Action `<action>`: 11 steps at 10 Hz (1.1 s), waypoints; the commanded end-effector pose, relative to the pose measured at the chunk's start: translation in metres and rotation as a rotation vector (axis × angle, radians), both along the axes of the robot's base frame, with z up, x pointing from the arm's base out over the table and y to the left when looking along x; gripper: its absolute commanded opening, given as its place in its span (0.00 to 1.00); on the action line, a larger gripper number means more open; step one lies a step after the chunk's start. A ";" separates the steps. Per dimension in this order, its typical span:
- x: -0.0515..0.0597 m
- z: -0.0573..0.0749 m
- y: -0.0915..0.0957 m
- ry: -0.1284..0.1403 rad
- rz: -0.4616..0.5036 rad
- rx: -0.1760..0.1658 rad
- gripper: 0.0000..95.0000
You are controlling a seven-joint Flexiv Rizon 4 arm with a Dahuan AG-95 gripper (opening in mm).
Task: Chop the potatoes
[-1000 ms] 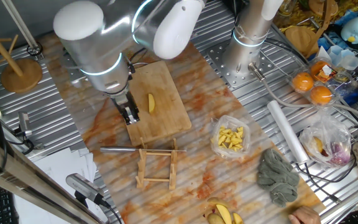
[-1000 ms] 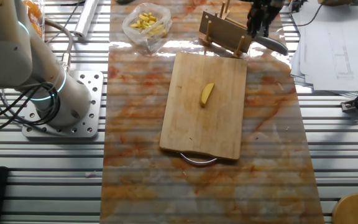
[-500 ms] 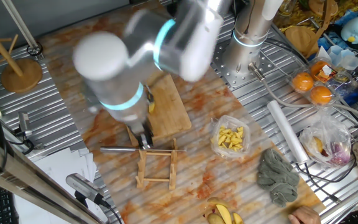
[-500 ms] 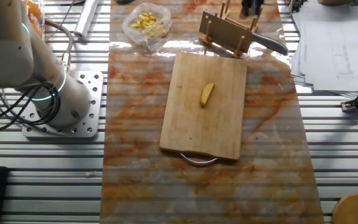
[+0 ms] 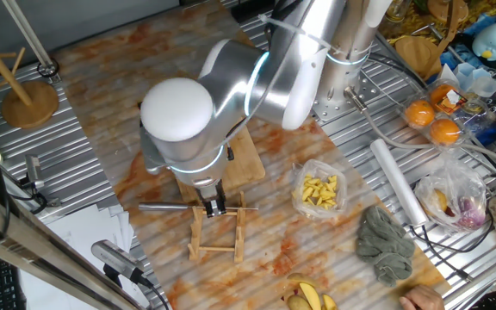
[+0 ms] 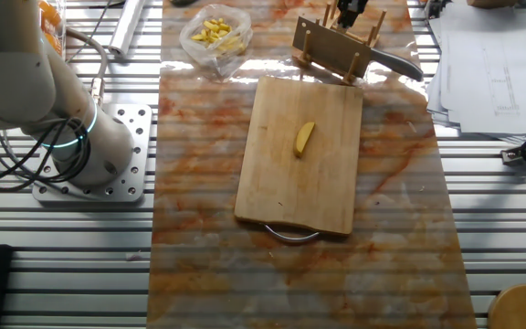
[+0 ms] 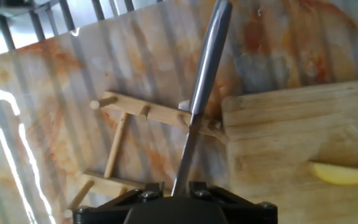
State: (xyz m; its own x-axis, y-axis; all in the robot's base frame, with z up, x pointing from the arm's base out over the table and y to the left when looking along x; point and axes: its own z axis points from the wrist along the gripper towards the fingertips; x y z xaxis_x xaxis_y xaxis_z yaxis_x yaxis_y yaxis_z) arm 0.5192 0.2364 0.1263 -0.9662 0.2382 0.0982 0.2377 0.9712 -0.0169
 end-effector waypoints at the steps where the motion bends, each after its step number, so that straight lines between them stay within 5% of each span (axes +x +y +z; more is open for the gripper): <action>1: 0.002 -0.004 0.001 -0.005 -0.005 -0.001 0.40; 11: 0.006 -0.045 -0.007 -0.025 0.001 -0.054 0.40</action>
State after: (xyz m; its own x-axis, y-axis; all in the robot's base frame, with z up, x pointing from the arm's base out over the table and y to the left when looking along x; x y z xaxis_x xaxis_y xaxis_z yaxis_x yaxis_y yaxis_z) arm 0.5252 0.2290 0.0802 -0.9681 0.2423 0.0644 0.2382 0.9690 -0.0650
